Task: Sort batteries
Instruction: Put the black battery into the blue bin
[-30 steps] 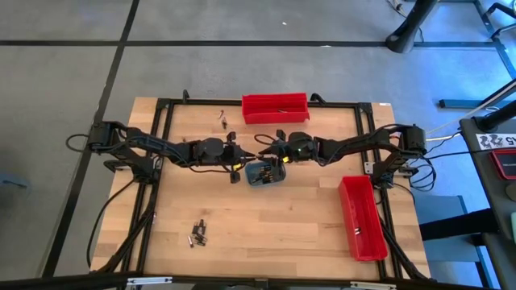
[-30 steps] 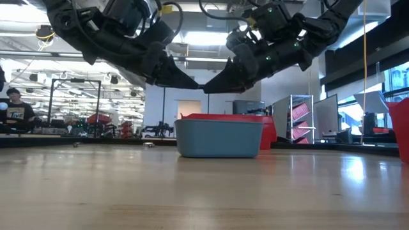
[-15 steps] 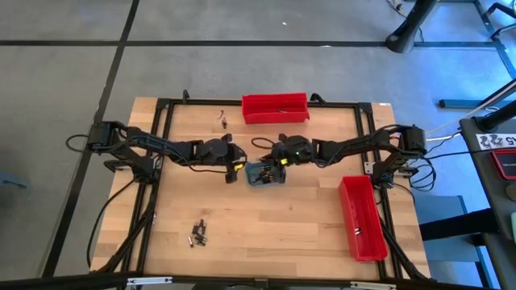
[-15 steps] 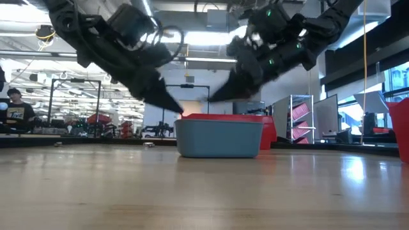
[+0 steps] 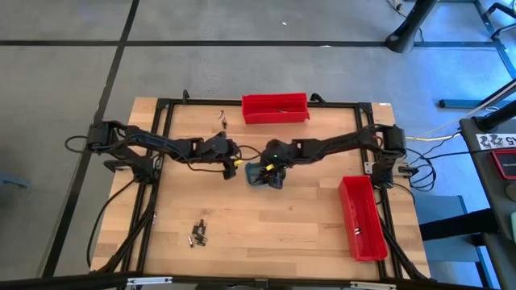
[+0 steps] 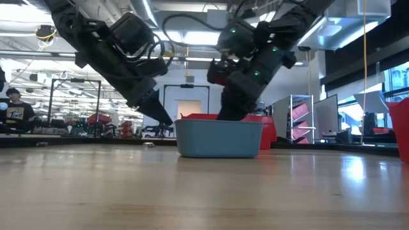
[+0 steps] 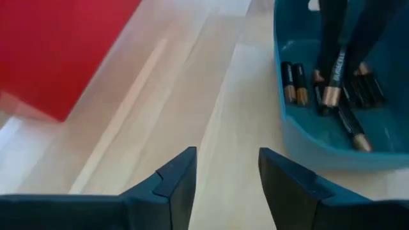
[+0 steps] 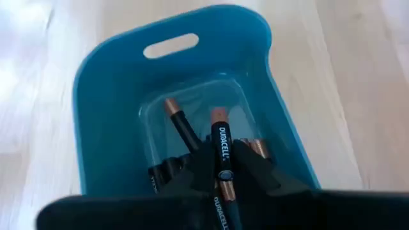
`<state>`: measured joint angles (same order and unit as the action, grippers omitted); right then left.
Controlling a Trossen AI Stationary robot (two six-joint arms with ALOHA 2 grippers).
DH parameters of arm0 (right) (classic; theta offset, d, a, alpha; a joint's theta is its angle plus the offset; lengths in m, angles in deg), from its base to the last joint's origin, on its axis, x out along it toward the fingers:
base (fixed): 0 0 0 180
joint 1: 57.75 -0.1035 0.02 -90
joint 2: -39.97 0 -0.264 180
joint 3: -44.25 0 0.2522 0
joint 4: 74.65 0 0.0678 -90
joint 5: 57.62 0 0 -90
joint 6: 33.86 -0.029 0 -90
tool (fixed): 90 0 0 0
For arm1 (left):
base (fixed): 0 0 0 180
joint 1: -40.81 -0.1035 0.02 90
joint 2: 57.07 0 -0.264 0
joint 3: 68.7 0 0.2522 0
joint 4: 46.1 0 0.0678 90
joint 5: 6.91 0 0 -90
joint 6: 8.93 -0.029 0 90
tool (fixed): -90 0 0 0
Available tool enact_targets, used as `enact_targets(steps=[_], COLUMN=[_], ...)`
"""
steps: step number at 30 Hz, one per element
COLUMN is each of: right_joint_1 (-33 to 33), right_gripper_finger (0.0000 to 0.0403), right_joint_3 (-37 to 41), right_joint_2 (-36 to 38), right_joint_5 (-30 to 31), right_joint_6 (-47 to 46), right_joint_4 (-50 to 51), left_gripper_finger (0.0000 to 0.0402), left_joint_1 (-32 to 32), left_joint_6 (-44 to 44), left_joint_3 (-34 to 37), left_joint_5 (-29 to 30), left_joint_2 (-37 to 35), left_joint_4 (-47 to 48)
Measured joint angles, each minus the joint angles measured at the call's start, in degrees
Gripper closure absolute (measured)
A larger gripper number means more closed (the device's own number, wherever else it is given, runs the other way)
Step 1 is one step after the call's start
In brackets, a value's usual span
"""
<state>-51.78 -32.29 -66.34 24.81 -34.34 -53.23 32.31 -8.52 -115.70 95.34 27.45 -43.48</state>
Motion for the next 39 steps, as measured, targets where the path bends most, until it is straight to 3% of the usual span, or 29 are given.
enact_targets(steps=[5, 14, 17, 21, 25, 31, 39], right_joint_1=[0.04, 0.04, 0.09, 0.04, 0.04, 0.04, 0.04], right_gripper_finger=[0.0343, 0.0309, 0.0300, 0.0298, 0.0297, 0.0297, 0.0297], right_joint_3=[-1.51, -1.55, -2.97, -5.17, -5.60, -5.58, -5.49], right_joint_2=[-0.46, -0.24, 1.39, 4.14, 5.51, 5.53, 5.45], right_joint_5=[0.01, 0.25, 1.28, 5.59, 7.84, 8.04, 8.04], right_joint_6=[0.72, 2.22, 3.77, 6.20, 8.99, 11.51, 11.95], right_joint_4=[2.55, 3.43, 6.26, 8.49, 6.12, 3.80, 2.93], left_gripper_finger=[0.0252, 0.0263, 0.0268, 0.0279, 0.0303, 0.0391, 0.0399], left_joint_1=[0.29, 0.57, 1.47, 2.05, -1.34, -10.17, -19.40], left_joint_6=[2.76, 14.91, 22.42, 39.78, 48.87, 46.39, 36.42], left_joint_3=[-0.07, -0.09, -0.09, -0.09, -0.02, -0.09, -4.08], left_joint_5=[2.43, 5.96, 9.63, 16.67, 16.16, 11.21, 10.39], left_joint_2=[-4.29, -15.96, -18.65, -20.47, -19.37, -13.64, -1.42], left_joint_4=[5.37, 25.47, 34.26, 48.60, 58.81, 68.54, 75.51])
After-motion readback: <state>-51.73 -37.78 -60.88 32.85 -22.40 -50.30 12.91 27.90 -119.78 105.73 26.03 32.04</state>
